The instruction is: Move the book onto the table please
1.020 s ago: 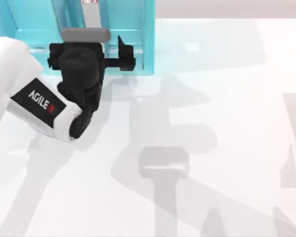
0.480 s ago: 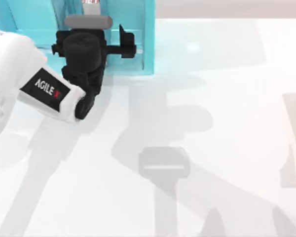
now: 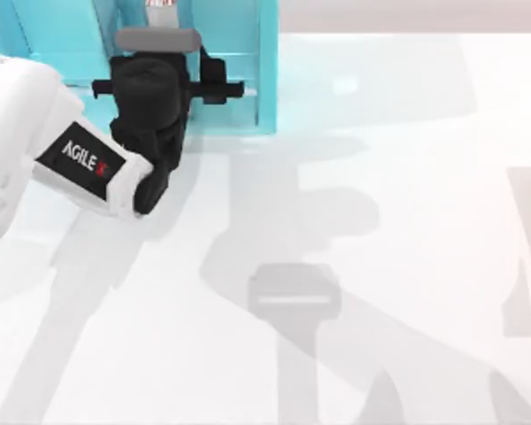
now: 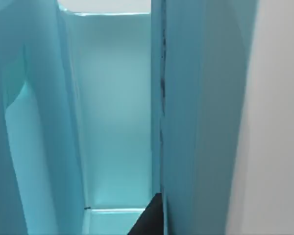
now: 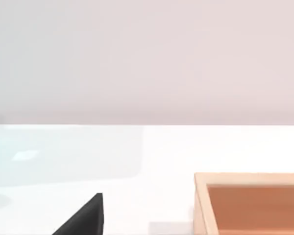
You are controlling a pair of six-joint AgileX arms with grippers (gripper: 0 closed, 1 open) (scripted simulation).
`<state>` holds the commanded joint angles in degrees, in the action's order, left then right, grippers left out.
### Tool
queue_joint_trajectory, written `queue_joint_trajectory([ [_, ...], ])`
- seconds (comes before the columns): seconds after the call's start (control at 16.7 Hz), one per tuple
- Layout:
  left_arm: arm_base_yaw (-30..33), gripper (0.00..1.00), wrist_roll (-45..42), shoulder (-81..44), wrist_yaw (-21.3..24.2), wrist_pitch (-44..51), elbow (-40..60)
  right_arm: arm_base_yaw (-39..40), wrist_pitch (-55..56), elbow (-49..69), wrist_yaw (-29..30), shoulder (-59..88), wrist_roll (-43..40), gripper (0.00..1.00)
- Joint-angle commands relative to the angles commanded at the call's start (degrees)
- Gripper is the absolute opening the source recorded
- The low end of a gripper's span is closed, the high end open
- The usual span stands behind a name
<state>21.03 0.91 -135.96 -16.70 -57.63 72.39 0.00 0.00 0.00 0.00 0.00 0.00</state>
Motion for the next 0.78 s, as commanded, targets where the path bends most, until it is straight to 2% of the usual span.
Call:
queue_joint_trajectory([
  [0.36, 0.0, 0.02, 0.0, 0.0, 0.0, 0.0, 0.0, 0.0, 0.0, 0.0, 0.0, 0.0, 0.0, 1.00],
  [0.78, 0.0, 0.00, 0.0, 0.0, 0.0, 0.0, 0.0, 0.0, 0.0, 0.0, 0.0, 0.0, 0.0, 1.00],
])
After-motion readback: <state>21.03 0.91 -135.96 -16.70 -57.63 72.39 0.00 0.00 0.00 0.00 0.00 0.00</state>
